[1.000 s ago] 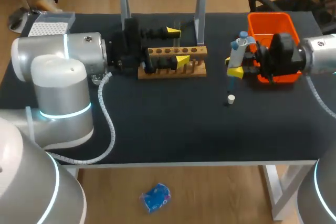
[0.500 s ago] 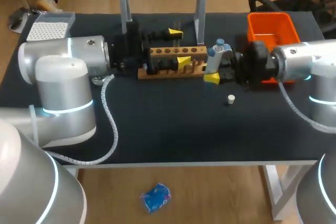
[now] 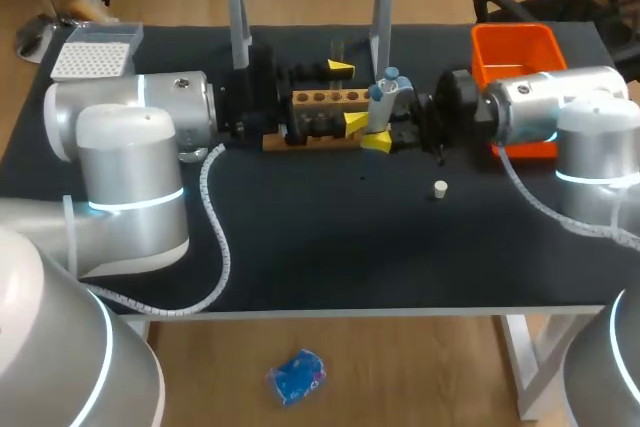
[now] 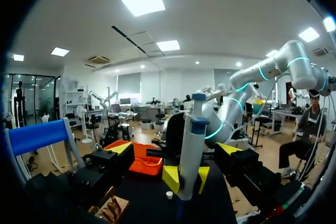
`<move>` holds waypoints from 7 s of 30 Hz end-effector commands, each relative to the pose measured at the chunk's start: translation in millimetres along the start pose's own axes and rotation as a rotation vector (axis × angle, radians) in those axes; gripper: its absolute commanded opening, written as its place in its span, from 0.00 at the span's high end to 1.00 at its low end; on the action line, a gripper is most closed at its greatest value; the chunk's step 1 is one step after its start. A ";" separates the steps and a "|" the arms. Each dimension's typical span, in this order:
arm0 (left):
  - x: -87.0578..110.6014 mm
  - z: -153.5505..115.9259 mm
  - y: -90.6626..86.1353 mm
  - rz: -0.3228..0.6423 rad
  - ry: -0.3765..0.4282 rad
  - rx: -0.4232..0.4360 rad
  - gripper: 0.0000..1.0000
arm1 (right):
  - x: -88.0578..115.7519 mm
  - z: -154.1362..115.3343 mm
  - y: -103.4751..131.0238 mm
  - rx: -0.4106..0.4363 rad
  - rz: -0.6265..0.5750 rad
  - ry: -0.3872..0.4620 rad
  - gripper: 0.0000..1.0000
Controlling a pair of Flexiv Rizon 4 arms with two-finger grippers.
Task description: Invert the test tube, pick up the pipette, mount the tip to pipette, aspirate from beaker and dispense into the tube, eject the tip, return the pipette, and cap with the stopper.
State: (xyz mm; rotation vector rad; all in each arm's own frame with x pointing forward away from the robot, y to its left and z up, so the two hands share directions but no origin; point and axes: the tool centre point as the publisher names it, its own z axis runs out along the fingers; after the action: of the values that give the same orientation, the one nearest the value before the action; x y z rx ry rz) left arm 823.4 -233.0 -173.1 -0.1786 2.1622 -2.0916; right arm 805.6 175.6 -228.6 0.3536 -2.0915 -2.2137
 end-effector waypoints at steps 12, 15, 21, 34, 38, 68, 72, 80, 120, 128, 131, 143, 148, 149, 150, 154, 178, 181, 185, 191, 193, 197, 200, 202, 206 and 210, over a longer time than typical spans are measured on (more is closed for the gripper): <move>1.4 2.7 8.1 0.014 -0.033 -0.011 0.00 | -10.7 21.1 -0.7 0.012 0.036 0.042 1.00; 1.5 2.7 9.2 0.012 -0.033 -0.016 0.00 | -11.6 23.4 -1.0 0.017 0.045 0.049 1.00; 1.5 2.4 10.6 0.006 -0.035 -0.020 0.04 | -12.0 25.4 -1.9 0.026 0.052 0.054 1.00; -0.4 1.3 10.5 0.002 -0.041 -0.015 0.19 | -12.0 25.2 -2.0 0.018 0.053 0.052 1.00; -0.9 1.3 10.5 0.001 -0.043 -0.013 0.25 | -11.8 24.9 -2.0 0.015 0.055 0.051 1.00; -3.8 -3.3 4.0 0.001 -0.064 0.013 1.00 | -10.1 13.3 -0.7 0.046 0.085 0.026 0.00; -11.4 -10.9 -2.4 0.012 -0.134 0.000 1.00 | -9.1 -0.9 1.3 0.081 0.093 -0.011 0.00; -38.9 -33.1 -11.2 -0.023 -0.312 -0.066 1.00 | -19.2 -36.7 25.8 0.179 0.083 -0.141 0.00; -166.1 -65.0 -28.7 -0.190 -0.873 -0.087 1.00 | -101.9 -53.8 44.6 0.405 0.128 -0.483 0.00; -204.9 -73.3 -21.5 -0.235 -0.924 -0.176 1.00 | -129.0 -49.9 38.6 0.431 0.160 -0.530 0.00; -217.8 -79.3 -18.4 -0.264 -0.957 -0.208 1.00 | -138.9 -50.7 32.5 0.434 0.196 -0.547 0.00; -255.5 -89.5 -11.8 -0.306 -0.985 -0.298 1.00 | -186.6 -46.8 12.8 0.427 0.253 -0.562 0.00; -268.7 -92.7 -8.2 -0.320 -0.995 -0.326 1.00 | -202.3 -43.2 12.3 0.446 0.271 -0.615 0.00; -270.9 -92.8 -8.0 -0.321 -0.996 -0.328 1.00 | -205.4 -42.2 12.6 0.448 0.275 -0.626 0.00; -273.0 -92.7 -7.8 -0.322 -0.998 -0.332 1.00 | -208.6 -41.0 12.4 0.451 0.278 -0.636 0.00; -281.7 -91.2 -4.7 -0.327 -0.996 -0.349 1.00 | -222.0 -37.3 9.2 0.447 0.282 -0.647 0.00; -314.9 -95.8 0.7 -0.341 -1.042 -0.391 1.00 | -285.7 -33.8 -8.6 0.486 0.304 -0.692 0.00; -320.5 -96.0 0.0 -0.340 -1.051 -0.395 1.00 | -286.6 -35.5 -8.6 0.486 0.305 -0.691 0.00; -329.6 -94.9 -0.1 -0.341 -1.060 -0.402 1.00 | -286.6 -35.5 -8.6 0.486 0.305 -0.691 0.00; -344.0 -92.8 2.1 -0.347 -1.073 -0.418 1.00 | -286.6 -35.5 -8.6 0.486 0.305 -0.691 0.00; -349.1 -92.2 3.7 -0.349 -1.080 -0.428 1.00 | -286.6 -35.5 -8.6 0.486 0.305 -0.691 0.00; -356.9 -92.2 6.0 -0.350 -1.088 -0.439 1.00 | -286.6 -35.5 -8.6 0.486 0.305 -0.691 0.00; -360.1 -92.5 7.1 -0.351 -1.097 -0.451 1.00 | -286.6 -35.5 -8.6 0.486 0.305 -0.691 0.00; -362.1 -92.5 8.0 -0.353 -1.099 -0.453 1.00 | -286.6 -35.5 -8.6 0.486 0.305 -0.691 0.00; -365.9 -91.8 9.3 -0.353 -1.105 -0.460 1.00 | -286.6 -35.5 -8.6 0.486 0.305 -0.691 0.00; -369.2 -91.5 10.6 -0.356 -1.112 -0.466 1.00 | -286.6 -35.5 -8.6 0.486 0.305 -0.691 0.00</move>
State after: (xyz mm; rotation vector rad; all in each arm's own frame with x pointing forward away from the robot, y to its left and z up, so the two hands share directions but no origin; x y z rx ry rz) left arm 1165.9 -76.3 -178.4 -1.4326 1.8205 -1.0357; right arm 1091.8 202.7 -206.5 -0.7784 -2.7589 -1.7785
